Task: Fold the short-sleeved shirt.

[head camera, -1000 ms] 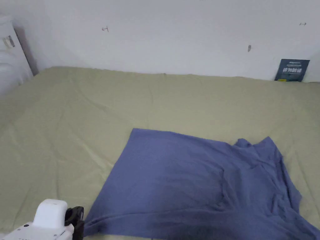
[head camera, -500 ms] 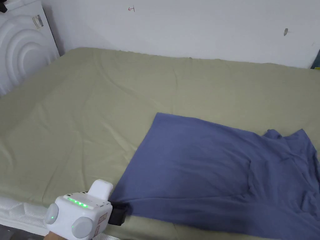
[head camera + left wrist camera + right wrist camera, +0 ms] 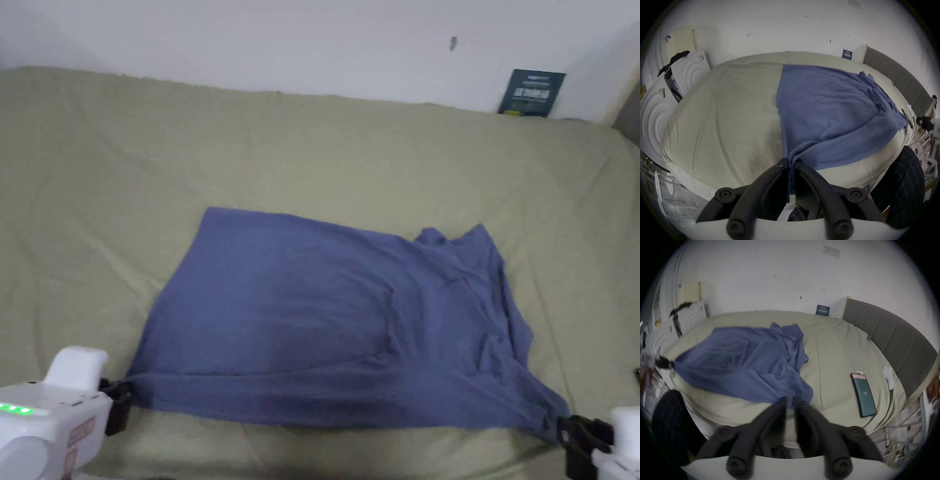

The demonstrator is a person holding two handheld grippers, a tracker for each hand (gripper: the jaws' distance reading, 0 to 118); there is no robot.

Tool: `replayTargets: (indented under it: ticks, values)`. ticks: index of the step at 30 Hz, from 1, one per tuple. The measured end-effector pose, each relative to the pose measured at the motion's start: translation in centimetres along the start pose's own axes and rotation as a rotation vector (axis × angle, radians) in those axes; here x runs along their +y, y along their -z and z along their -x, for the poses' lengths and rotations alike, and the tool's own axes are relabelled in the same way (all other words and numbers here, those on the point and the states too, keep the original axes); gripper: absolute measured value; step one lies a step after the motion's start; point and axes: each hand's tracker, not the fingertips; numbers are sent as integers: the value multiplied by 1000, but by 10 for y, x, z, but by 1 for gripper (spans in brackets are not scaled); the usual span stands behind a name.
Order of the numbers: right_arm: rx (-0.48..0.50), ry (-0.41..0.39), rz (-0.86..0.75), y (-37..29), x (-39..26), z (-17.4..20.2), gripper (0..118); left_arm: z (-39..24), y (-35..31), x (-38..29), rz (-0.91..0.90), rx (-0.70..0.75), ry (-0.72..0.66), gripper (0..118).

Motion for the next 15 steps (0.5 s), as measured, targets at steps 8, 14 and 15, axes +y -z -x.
replayTargets:
  ticks: [8, 14, 15]
  values:
    - [21, 16, 90, 73, -14, -34, 115, 0, -18, 10, -38, -37, -48, 5]
    - [108, 35, 110, 90, -1, -30, 99, 2, -11, 11, -32, -39, -89, 5]
    - [102, 38, 113, 92, 0, -29, 56, 3, -9, 11, -29, -41, -97, 5]
